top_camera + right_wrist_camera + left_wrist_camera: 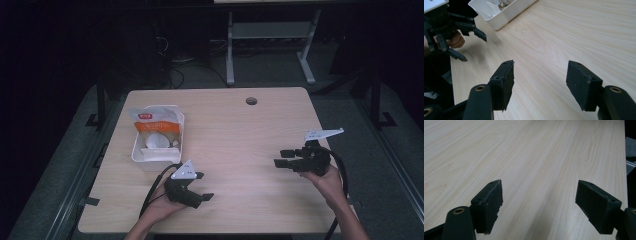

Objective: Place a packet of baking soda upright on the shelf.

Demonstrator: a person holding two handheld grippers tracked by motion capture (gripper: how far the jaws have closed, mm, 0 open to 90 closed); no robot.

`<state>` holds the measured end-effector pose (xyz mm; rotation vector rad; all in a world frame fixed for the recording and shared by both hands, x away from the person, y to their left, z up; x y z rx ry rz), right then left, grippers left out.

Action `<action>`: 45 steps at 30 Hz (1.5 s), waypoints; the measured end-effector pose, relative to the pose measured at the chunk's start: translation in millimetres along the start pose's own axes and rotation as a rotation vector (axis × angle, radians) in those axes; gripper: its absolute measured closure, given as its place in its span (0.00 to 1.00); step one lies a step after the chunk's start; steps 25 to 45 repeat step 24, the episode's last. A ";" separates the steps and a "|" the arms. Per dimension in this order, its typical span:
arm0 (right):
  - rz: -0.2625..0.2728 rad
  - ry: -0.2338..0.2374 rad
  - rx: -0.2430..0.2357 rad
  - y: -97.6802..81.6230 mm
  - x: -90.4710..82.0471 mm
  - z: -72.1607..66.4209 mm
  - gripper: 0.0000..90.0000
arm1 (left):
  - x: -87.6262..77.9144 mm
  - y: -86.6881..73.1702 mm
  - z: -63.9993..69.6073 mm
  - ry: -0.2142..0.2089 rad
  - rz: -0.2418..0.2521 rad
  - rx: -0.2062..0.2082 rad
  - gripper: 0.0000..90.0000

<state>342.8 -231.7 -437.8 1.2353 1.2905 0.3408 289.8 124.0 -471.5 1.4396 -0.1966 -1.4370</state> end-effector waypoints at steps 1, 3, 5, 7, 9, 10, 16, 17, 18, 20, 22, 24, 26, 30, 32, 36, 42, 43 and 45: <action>-0.002 0.000 0.005 -2.7 -0.8 -0.3 0.42 | -0.1 0.1 -0.2 0.000 0.001 0.000 0.24; -0.004 -0.001 0.017 -8.4 -2.0 -0.4 0.42 | -0.4 0.2 -0.3 0.000 0.003 -0.003 0.24; -0.006 -0.002 0.025 -14.2 -3.3 -0.5 0.42 | -0.1 0.1 -0.1 0.001 0.002 -0.001 0.24; -0.006 -0.001 0.035 -19.9 -4.6 -1.0 0.42 | 0.5 -0.2 0.3 0.002 -0.002 0.001 0.24; -0.006 -0.002 0.047 -26.0 -5.6 -2.2 0.42 | 1.2 -0.2 0.8 0.000 -0.005 0.003 0.24; -0.007 0.001 0.050 -29.3 -5.8 -2.9 0.42 | 1.5 -0.3 0.9 0.000 -0.006 0.004 0.24; -0.038 0.007 0.058 -44.3 -8.0 -10.9 0.42 | 0.7 0.1 -1.0 0.000 0.001 -0.007 0.24; -0.041 0.003 0.053 -46.3 -8.9 -12.5 0.42 | 0.4 0.1 -1.2 -0.001 0.003 -0.010 0.24; -0.042 -0.001 0.052 -48.6 -9.6 -14.1 0.42 | 0.4 0.3 -1.3 -0.003 0.004 -0.012 0.24; -0.040 -0.006 0.053 -53.7 -10.4 -16.2 0.42 | 0.8 0.5 -1.0 -0.007 0.004 -0.010 0.24; -0.038 -0.005 0.058 -57.4 -10.4 -17.9 0.42 | 1.0 0.9 0.1 -0.012 0.006 -0.011 0.24; -0.045 -0.013 0.052 -59.0 -9.8 -18.9 0.41 | 0.6 1.6 1.4 -0.013 0.010 -0.006 0.24; -0.045 -0.013 0.052 -59.0 -9.8 -18.9 0.41 | 0.6 1.6 1.4 -0.013 0.010 -0.006 0.24; -0.045 -0.013 0.052 -59.0 -9.8 -18.9 0.41 | 0.6 1.6 1.4 -0.013 0.010 -0.006 0.24; -0.045 -0.013 0.052 -59.0 -9.8 -18.9 0.41 | 0.6 1.6 1.4 -0.013 0.010 -0.006 0.24; -0.045 -0.013 0.052 -59.0 -9.8 -18.9 0.41 | 0.6 1.6 1.4 -0.013 0.010 -0.006 0.24; -0.045 -0.013 0.052 -59.0 -9.8 -18.9 0.41 | 0.6 1.6 1.4 -0.013 0.010 -0.006 0.24; -0.045 -0.013 0.052 -59.0 -9.8 -18.9 0.41 | 0.6 1.6 1.4 -0.013 0.010 -0.006 0.24; -0.045 -0.013 0.052 -59.0 -9.8 -18.9 0.41 | 0.6 1.6 1.4 -0.013 0.010 -0.006 0.24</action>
Point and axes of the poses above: each handheld gripper's, and its own axes: x roughly forward along the jaws, y roughly out of its top, z roughly to its right, the point moved 4 cm from there along x, roughly forward along the jaws, and after that the axes turned 13 degrees about -x, right-handed, at the moved point
